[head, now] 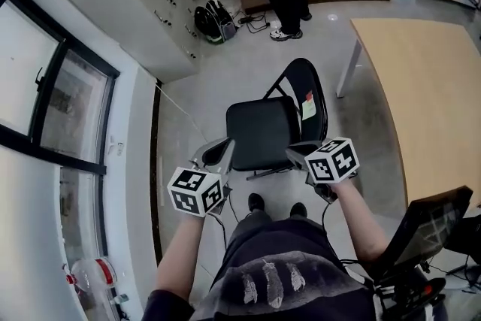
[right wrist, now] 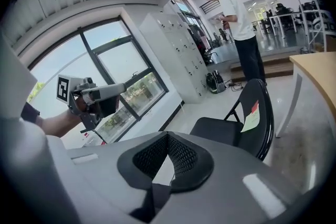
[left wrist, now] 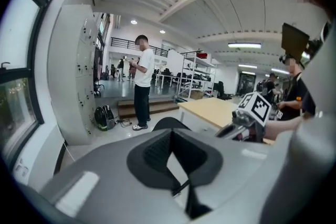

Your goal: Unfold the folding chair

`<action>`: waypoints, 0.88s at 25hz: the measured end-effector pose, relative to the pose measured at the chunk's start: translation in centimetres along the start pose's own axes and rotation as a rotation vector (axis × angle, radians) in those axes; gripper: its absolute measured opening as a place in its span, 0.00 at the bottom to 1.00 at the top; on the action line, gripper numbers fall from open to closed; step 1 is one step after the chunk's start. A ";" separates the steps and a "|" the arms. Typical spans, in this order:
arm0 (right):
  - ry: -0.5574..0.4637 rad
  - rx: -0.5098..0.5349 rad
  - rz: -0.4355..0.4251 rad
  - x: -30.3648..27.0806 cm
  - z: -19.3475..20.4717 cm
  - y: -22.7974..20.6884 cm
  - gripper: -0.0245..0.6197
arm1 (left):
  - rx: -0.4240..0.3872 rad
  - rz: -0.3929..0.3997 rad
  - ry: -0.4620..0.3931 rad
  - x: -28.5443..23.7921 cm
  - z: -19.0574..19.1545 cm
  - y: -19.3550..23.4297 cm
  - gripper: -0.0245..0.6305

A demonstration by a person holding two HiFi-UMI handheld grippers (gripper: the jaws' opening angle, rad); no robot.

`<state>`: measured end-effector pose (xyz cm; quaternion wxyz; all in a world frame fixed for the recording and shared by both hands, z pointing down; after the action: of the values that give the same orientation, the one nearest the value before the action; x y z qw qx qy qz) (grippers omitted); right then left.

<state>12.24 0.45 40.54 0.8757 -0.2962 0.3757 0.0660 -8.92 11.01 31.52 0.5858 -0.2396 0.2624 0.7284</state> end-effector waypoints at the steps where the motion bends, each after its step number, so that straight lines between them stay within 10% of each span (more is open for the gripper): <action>1: 0.010 0.020 -0.007 -0.3 -0.2 0.4 0.04 | -0.010 -0.023 -0.005 0.6 0.2 -0.2 0.04; 16: 0.098 0.158 -0.056 -0.3 -2.6 5.4 0.04 | -0.056 -0.063 -0.041 3.5 0.7 -2.1 0.04; 22: 0.115 0.177 0.008 -5.5 -4.9 10.5 0.04 | -0.040 -0.018 -0.106 6.7 3.6 4.9 0.04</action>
<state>1.75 6.87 36.79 0.8751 -0.2196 0.4309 0.0191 -15.18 17.43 30.31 0.6004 -0.2147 0.2144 0.7399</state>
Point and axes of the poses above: the fingertips, and each gripper's own axes: x backward along the fingers, y to its left, z out of its underside, the point moved 9 cm from there along x, backward along the fingers, and after that the axes turned 15 degrees about y, right-handed, at the moved point
